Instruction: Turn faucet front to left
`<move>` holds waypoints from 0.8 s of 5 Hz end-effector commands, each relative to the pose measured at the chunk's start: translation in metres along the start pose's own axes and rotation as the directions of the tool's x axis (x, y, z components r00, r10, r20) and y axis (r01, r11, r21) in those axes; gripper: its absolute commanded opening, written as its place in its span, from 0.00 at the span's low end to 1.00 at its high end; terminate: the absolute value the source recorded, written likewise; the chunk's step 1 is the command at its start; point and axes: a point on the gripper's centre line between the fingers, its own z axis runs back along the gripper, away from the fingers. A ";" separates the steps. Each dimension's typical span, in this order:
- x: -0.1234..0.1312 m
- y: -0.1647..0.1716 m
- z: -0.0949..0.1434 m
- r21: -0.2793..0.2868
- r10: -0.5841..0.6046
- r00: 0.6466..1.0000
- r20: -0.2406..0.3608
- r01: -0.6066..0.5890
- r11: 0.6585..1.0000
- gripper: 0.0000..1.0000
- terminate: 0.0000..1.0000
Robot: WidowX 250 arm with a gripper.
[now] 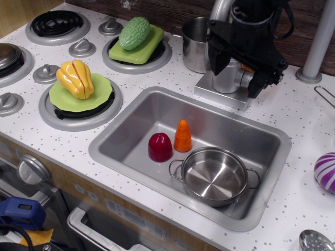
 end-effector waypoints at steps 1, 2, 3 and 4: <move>0.015 0.018 0.015 -0.004 -0.044 0.998 0.042 0.044 0.999 1.00 0.00; 0.016 0.028 0.014 -0.013 -0.069 0.997 0.035 0.070 0.997 1.00 0.00; 0.014 0.034 0.013 -0.008 -0.079 0.996 0.031 0.079 0.997 1.00 0.00; 0.011 0.042 0.009 -0.002 -0.092 0.995 0.037 0.092 0.996 1.00 0.00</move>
